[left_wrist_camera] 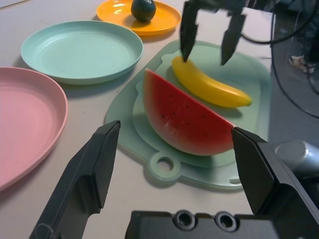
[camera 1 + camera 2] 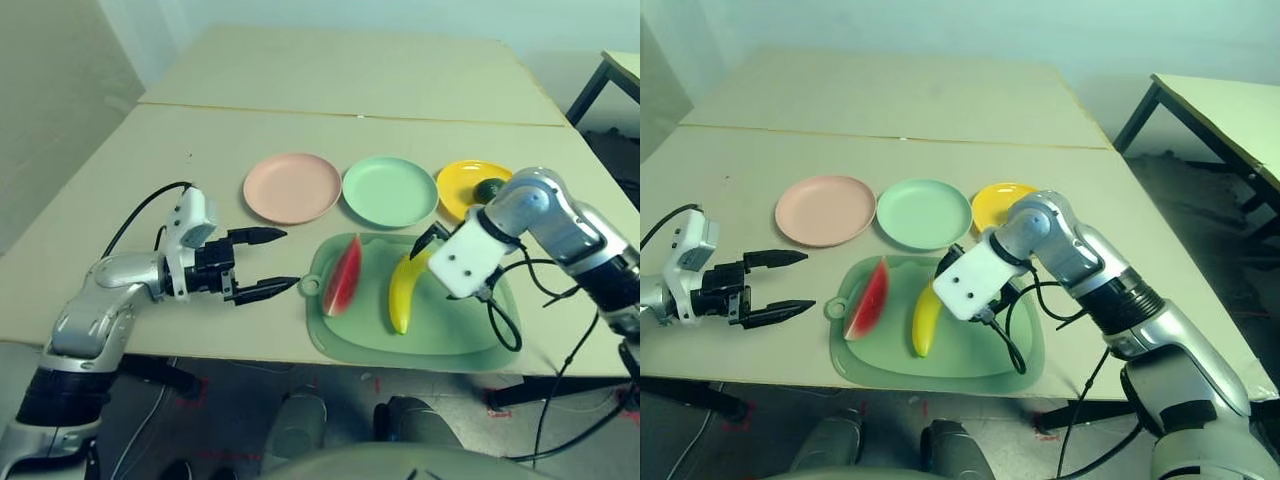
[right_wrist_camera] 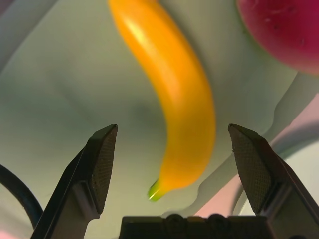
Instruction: Place the fruits into color-matched plates.
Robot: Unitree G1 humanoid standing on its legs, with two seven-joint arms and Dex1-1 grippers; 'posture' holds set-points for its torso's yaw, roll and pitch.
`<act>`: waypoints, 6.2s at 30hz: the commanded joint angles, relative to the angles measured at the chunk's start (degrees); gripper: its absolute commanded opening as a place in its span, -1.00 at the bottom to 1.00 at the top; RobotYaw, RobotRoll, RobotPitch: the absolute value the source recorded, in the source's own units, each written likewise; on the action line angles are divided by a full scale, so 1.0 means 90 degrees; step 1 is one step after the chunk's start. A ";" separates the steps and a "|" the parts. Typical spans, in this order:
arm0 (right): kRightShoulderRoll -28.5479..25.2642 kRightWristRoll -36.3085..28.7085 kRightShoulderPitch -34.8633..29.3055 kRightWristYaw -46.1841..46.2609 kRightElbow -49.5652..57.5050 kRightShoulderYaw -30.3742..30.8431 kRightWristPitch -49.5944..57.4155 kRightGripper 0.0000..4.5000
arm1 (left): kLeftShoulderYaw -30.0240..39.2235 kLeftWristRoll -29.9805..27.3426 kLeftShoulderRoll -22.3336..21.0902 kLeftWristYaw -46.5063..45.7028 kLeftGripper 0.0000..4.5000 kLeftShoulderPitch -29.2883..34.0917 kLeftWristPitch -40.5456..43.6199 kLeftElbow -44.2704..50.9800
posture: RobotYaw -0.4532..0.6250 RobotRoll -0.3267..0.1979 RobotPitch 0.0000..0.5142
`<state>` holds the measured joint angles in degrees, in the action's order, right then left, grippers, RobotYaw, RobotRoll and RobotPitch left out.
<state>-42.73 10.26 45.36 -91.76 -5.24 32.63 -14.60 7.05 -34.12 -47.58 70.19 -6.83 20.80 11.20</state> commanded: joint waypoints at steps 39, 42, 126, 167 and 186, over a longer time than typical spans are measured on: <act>-0.0363 -0.0135 0.0767 -0.0082 -0.1356 -0.0033 0.0428 -0.25 | 0.0085 0.0096 0.0146 -0.0119 1.00 -0.0467 -0.0193 -0.0308 | 0.15 0.25 -0.66; -0.0337 -0.0732 0.1324 -0.0082 -0.1968 -0.0066 0.1108 -0.25 | 0.0075 0.0126 0.0130 -0.0086 1.00 -0.0454 -0.0223 -0.0383 | 0.12 0.25 -0.68; 0.0605 -0.4252 -0.3931 0.1162 0.0468 -0.3892 0.1720 0.98 | -0.0392 0.0960 0.0301 0.0481 1.00 -0.1083 -0.1169 -0.1564 | 0.03 0.25 -0.66; 0.0819 -0.3899 -0.4842 0.1453 0.0471 -0.3397 0.1011 0.98 | -0.5421 0.2831 0.0862 0.2479 1.00 -0.6065 -0.7639 -0.4628 | -0.17 0.25 -0.84; 0.1308 -0.4775 -0.4633 0.1971 0.0960 -0.3590 0.2035 0.98 | -0.5763 0.3448 0.1515 0.2478 1.00 -0.5738 -0.8293 -0.5303 | -0.24 0.25 -0.81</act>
<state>-30.96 -31.89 3.38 -74.51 2.39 0.96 2.96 -45.04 -4.70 -34.52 91.87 -59.04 -52.27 -35.40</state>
